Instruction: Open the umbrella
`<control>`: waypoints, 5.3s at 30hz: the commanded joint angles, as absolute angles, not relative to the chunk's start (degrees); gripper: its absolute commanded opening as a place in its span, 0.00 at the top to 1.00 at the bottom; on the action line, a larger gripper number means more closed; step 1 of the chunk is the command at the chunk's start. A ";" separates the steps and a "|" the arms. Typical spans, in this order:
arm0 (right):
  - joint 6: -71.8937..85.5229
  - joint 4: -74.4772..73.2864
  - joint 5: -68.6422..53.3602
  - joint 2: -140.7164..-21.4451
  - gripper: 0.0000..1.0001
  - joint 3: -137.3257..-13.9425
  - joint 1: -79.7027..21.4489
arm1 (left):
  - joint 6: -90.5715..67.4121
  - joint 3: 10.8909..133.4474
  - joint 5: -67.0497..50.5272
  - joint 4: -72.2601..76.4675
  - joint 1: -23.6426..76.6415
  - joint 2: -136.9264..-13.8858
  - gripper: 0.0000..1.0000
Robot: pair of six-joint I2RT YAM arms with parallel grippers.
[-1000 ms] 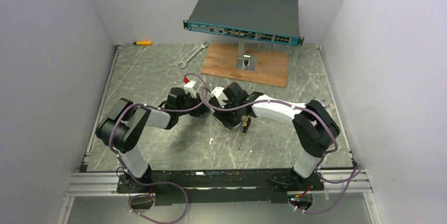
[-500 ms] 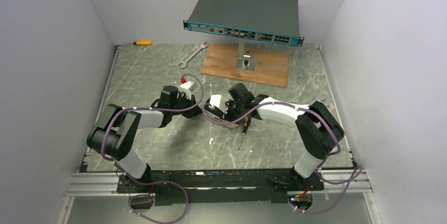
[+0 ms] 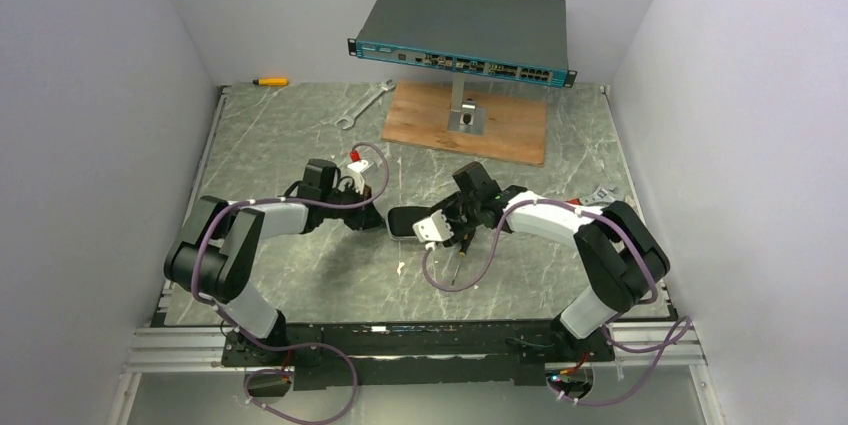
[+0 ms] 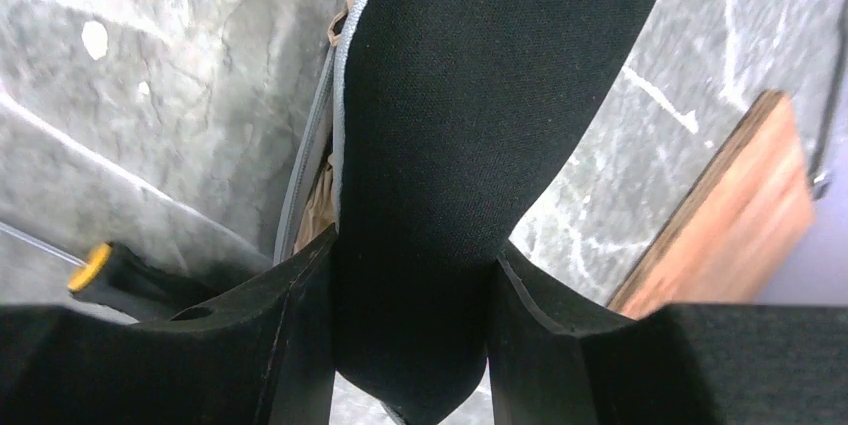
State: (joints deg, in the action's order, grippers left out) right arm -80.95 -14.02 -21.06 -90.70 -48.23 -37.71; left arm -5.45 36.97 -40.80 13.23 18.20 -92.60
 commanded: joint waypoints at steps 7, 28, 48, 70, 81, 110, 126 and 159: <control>-115.07 -34.83 -36.73 -95.30 0.87 -52.71 -36.40 | 8.10 47.91 -43.40 6.31 17.44 -96.17 1.00; -49.39 -18.95 -34.46 -87.22 0.05 -63.02 -33.22 | -16.41 30.70 -32.49 26.11 18.25 -88.28 1.00; 18.20 -34.50 -25.71 -86.09 0.06 -62.46 -26.92 | -21.80 25.50 -19.11 33.06 29.57 -86.25 1.00; 23.00 -25.16 -33.28 -108.24 0.31 -74.17 -27.15 | -9.98 19.86 -21.86 38.47 34.64 -82.16 1.00; 10.73 -30.65 -32.01 -111.94 1.00 -72.78 -25.83 | -10.55 23.68 -18.67 31.98 35.39 -84.77 1.00; -19.54 -44.99 -40.71 -117.47 1.00 -78.70 -24.28 | 5.36 43.69 -20.73 32.30 30.22 -99.57 1.00; -11.73 -50.27 -50.33 -114.01 0.40 -89.14 -23.59 | 3.20 37.60 -30.27 15.04 18.99 -76.09 0.02; -8.73 -40.65 -37.71 -108.56 0.07 -93.21 -33.26 | -6.48 36.81 -30.20 4.33 6.86 -60.90 0.00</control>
